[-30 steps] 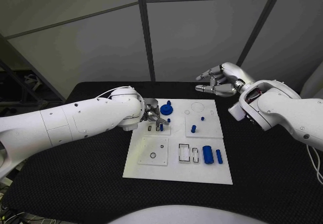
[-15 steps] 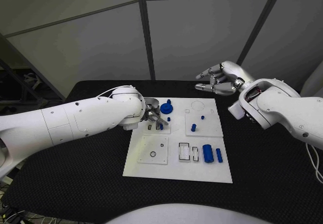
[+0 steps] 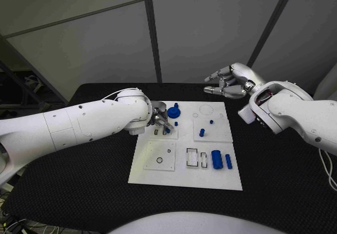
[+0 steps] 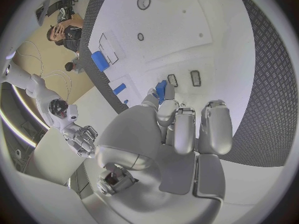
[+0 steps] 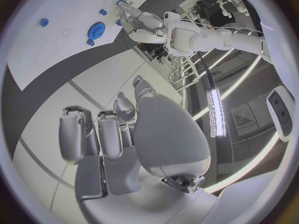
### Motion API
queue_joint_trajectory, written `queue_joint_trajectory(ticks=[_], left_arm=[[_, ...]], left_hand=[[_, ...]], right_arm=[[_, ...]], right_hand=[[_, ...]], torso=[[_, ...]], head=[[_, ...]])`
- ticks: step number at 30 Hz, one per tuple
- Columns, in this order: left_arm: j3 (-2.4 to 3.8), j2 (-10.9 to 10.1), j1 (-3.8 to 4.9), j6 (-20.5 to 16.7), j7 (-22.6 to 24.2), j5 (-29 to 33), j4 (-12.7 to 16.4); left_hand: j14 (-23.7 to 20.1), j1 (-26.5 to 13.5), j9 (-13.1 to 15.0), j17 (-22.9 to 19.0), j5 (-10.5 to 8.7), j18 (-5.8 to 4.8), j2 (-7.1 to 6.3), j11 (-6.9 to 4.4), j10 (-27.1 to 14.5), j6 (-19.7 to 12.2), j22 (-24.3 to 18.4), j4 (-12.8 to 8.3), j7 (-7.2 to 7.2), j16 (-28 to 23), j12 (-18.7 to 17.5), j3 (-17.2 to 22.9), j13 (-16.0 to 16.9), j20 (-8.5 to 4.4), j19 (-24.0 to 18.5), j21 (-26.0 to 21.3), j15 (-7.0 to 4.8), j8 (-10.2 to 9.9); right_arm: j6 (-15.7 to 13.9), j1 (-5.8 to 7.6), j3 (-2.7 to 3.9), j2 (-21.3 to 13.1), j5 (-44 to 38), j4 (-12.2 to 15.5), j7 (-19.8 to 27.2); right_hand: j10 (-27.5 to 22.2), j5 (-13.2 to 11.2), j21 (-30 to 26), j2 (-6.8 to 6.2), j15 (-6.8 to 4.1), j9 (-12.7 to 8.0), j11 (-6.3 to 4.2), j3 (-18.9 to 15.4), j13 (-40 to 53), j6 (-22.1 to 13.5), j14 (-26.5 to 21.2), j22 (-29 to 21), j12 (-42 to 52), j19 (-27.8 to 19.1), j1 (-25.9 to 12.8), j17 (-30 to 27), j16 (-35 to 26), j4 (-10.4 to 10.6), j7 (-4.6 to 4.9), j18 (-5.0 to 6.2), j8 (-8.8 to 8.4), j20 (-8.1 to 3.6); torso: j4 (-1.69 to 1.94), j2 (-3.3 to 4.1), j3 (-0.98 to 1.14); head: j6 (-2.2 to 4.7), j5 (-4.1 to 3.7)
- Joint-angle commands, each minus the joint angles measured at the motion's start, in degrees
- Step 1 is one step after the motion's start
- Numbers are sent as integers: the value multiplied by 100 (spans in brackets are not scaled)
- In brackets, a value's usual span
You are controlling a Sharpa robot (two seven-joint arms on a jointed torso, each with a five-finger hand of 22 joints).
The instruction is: Assemble the parts on the task board
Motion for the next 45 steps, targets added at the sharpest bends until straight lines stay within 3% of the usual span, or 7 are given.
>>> queue_joint_trajectory(ticks=[1, 7, 8, 11, 13, 26, 45], left_arm=[[-5, -16, -3, -157, -3, 406, 1], [-5, -92, -3, -307, 17, 801, 33], [-5, -113, -3, -325, 18, 841, 47], [-4, -191, -4, -413, 20, 919, 103], [-5, -244, -4, -510, 20, 943, 139], [-12, -655, -52, -1234, 62, 566, 594], [-16, -893, -568, -3393, 368, -274, 1146]], left_hand=[[349, 273, 74, 588, 60, -87, 60, -45, -15, -55, 10, -189, -12, 20, -55, 346, -10, -57, -5, 38, -51, 6], [348, 77, 269, 588, 62, -90, -275, -35, -6, -105, 41, -426, 20, 18, -135, 1420, -48, -47, -8, 35, -24, 34], [349, -358, 447, 589, 46, -91, -621, -25, 28, -113, 65, -495, 34, 19, -151, 2340, -46, -31, -7, 30, -14, 74], [349, -481, 500, 589, 41, -91, -715, -22, 37, -116, 72, -517, 37, 19, -154, 2594, -45, -27, -6, 28, -12, 87], [350, -894, 716, 588, 30, -90, -960, -11, 66, -132, 97, -629, 20, 20, -148, 3369, -28, -24, 1, 16, -15, 152], [353, -1025, 839, 593, 47, -112, -1072, -21, 101, -139, 206, -737, 21, 24, -121, 3649, 6, -29, 69, 70, -22, 194], [354, -1096, 996, 597, 156, -156, -1331, -61, 254, -57, 427, -887, -14, 28, -25, 4102, 120, -61, 212, 196, -57, 239]], right_arm=[[51, 12, 4, 10, -17, -10, 11], [47, 12, 4, 13, -17, -40, 15], [44, 12, 4, 13, -17, -45, 17], [23, 12, 4, 9, -17, -60, 28], [12, 12, 4, 4, -17, -67, 33], [-31, 12, 3, -8, -17, -147, 55], [-52, 12, 1, -61, -17, -173, 97]], right_hand=[[-7, 25, -23, 45, -35, -10, -11, -6, -8, 43, 346, 291, -25, -7, 4, 607, -31, -42, -7, 101, 25, -18], [-6, 38, -23, 47, -36, -10, -12, -5, -9, 46, 347, 291, -23, -6, 9, 608, -31, -46, -7, 100, 27, -19], [-6, 38, -23, 47, -36, -10, -12, -5, -9, 46, 347, 291, -23, -6, 9, 608, -31, -46, -7, 100, 27, -19], [-2, 50, -24, 50, -37, -10, -12, -5, -7, 52, 347, 291, -18, -6, 10, 608, -33, -47, -8, 100, 30, -21], [8, 56, -20, 52, -37, -10, -13, -4, 5, 55, 348, 297, -4, -2, 10, 609, -32, -48, -8, 99, 32, -21], [11, 64, -21, 55, -38, -10, -14, -5, 3, 62, 349, 298, -2, 0, 9, 610, -32, -48, -9, 98, 36, -22], [11, 68, -18, 56, -39, -10, -14, -8, 1, 64, 350, 303, -2, 3, 3, 612, -32, -45, -9, 97, 37, -23]], torso=[[1, 2, 1], [5, 3, 4], [8, 2, 3], [15, 1, 2], [17, 2, 2], [125, 4, 30], [174, 9, 41]], head=[[-3, 6], [-4, 29], [-4, 29], [-15, 35], [-15, 48], [-27, 23], [-56, 25]])
